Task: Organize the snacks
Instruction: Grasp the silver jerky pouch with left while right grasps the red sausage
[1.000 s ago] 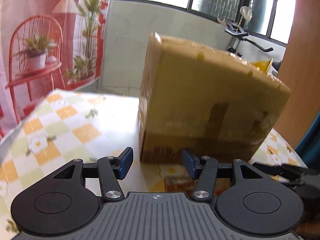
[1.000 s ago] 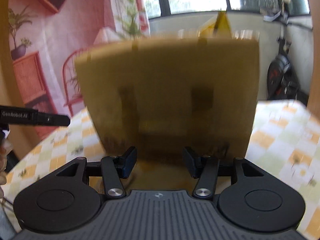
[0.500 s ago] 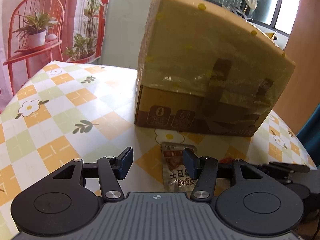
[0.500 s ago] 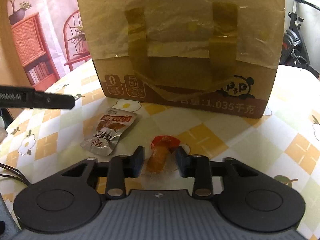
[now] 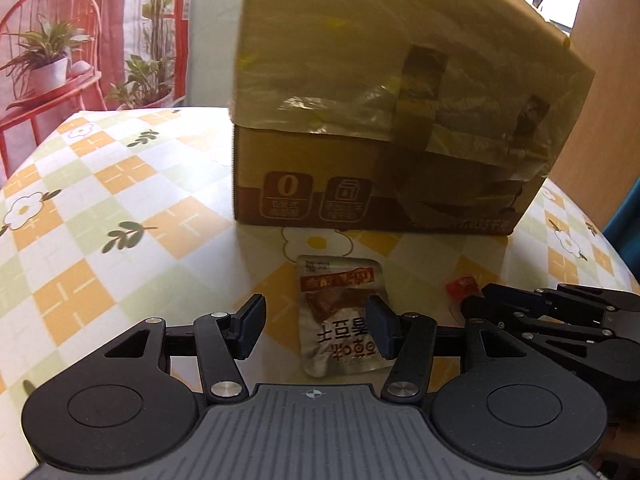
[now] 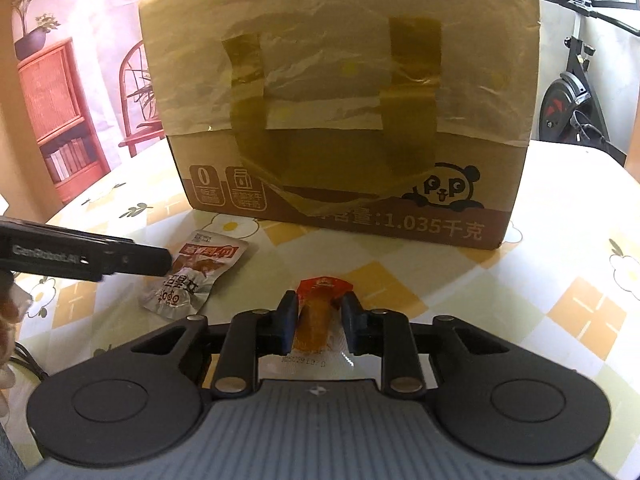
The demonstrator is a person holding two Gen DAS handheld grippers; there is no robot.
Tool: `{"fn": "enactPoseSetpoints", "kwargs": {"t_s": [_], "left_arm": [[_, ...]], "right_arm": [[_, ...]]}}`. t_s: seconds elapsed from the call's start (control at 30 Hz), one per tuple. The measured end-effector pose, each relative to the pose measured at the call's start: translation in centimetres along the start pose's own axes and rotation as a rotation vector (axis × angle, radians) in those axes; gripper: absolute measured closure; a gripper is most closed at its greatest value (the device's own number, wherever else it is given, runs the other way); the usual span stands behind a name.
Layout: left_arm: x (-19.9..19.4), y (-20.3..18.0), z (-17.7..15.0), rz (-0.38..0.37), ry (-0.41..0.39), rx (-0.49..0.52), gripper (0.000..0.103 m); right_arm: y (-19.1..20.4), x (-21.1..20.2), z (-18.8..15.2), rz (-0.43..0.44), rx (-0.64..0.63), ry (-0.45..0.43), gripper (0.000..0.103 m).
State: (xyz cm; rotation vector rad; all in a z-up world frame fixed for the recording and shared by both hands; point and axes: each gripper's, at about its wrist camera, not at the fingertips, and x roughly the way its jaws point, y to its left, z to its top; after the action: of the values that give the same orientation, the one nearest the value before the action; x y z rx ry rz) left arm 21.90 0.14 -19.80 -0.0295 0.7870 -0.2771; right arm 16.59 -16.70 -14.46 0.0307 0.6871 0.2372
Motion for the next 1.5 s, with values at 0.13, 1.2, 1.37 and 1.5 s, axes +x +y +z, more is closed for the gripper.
{"fn": "enactPoseSetpoints", "kwargs": {"t_s": [0.13, 1.2, 1.37, 1.5], "left_arm": [[0.9, -0.9, 0.3, 0.0, 0.0, 0.005, 0.04], [-0.4, -2.3, -2.5, -0.006, -0.088, 0.018, 0.065], [-0.8, -2.0, -2.5, -0.014, -0.113, -0.002, 0.066], [-1.2, -1.8, -2.5, -0.016, -0.133, -0.002, 0.066]], "right_arm": [[0.0, 0.0, -0.1, 0.009, -0.005, -0.003, 0.078], [-0.1, 0.0, -0.1, 0.024, -0.001, -0.002, 0.077], [-0.1, 0.0, -0.1, 0.023, 0.0, -0.003, 0.077], [-0.1, 0.0, -0.1, 0.022, -0.002, -0.004, 0.077]]}}
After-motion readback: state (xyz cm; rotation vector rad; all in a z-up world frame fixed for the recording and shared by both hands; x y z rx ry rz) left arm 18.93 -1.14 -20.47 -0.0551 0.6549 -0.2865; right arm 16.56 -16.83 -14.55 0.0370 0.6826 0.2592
